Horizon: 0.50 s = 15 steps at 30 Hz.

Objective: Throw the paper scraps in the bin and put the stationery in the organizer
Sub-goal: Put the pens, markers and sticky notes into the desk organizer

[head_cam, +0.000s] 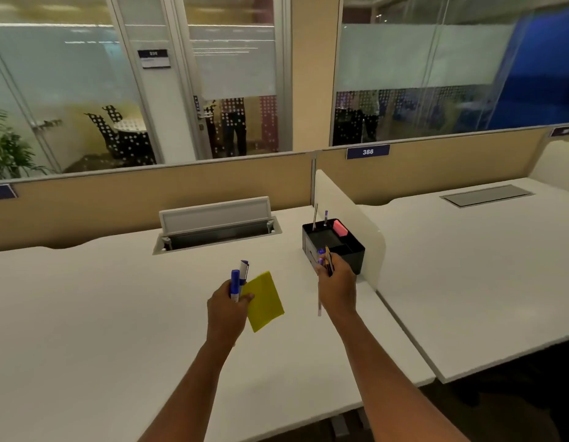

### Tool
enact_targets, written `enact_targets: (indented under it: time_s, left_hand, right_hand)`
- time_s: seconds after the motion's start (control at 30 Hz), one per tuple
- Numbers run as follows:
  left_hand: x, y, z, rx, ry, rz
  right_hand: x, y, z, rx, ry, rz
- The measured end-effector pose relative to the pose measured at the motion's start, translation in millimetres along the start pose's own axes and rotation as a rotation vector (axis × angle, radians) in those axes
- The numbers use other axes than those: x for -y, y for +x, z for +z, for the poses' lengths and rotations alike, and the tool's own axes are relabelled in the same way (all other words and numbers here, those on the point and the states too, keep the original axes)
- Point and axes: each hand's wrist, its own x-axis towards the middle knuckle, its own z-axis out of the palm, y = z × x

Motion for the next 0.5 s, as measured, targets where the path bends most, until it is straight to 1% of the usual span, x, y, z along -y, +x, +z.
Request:
enact_targets:
  time_s: [0.23, 0.5]
  left_hand:
    - [-10.5, 71.9, 21.2, 0.112, 0.009, 0.044]
    - [-16.3, 140.1, 49.1, 0.191, -0.03, 0.121]
  right_hand:
    - [-0.5, 51.4, 21.2, -0.094, -0.028, 0.048]
    - [3.1, 94.9, 31.4, -0.222, -0.078, 0.087]
